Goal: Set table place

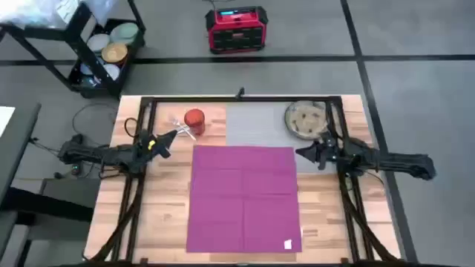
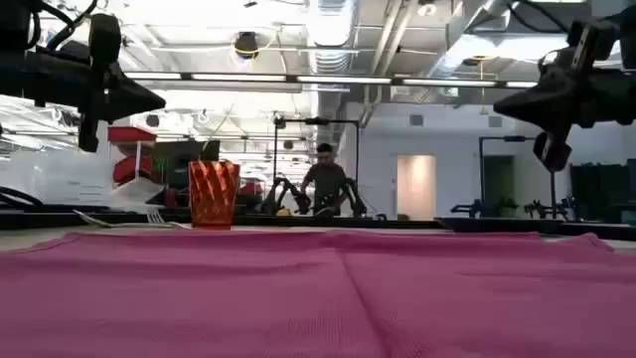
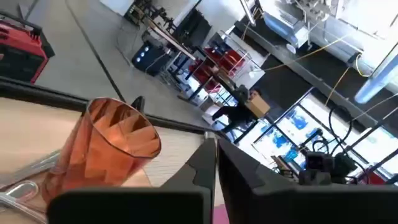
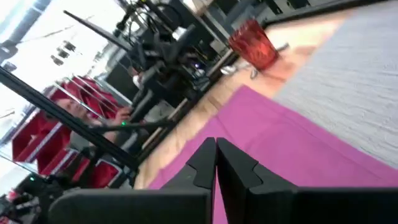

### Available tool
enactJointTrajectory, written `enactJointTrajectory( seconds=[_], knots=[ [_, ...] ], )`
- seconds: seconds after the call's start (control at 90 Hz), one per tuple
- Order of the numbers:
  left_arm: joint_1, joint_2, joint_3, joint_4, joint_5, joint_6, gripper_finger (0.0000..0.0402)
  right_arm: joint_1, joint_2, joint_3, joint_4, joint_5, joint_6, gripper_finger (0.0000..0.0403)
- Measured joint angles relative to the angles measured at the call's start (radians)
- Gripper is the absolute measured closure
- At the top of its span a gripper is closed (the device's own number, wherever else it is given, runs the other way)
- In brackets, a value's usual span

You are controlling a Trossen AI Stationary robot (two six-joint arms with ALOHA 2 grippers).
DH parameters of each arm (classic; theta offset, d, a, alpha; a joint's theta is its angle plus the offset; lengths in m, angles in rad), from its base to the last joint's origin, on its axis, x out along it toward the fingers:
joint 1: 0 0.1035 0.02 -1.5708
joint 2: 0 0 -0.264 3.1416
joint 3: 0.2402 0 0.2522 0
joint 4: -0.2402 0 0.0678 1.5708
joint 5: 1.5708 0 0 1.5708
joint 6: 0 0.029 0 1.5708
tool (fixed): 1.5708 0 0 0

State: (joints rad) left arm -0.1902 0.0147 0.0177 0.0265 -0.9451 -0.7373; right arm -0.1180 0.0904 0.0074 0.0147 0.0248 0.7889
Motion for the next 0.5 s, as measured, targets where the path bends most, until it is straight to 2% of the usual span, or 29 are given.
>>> enactJointTrajectory(
  seconds=[0.078, 0.322, 0.433, 0.5],
  knots=[
    [0.000, 0.000, 0.000, 0.002, 0.016, 0.006, 0.0402, -0.001, 0.021, 0.000, -0.002, -0.001, -0.004, 0.0403],
    [0.000, 0.009, 0.000, 0.007, 0.173, 0.064, 0.0401, -0.003, 0.035, 0.000, -0.003, 0.001, -0.010, 0.0403],
    [0.000, 0.048, 0.006, -0.001, 0.260, 0.058, 0.0401, -0.003, 0.035, 0.000, -0.005, 0.001, -0.010, 0.0403],
    [0.000, 0.091, 0.025, -0.060, 0.324, 0.023, 0.0401, -0.003, 0.035, 0.000, -0.005, 0.001, -0.006, 0.0403]
  ],
)
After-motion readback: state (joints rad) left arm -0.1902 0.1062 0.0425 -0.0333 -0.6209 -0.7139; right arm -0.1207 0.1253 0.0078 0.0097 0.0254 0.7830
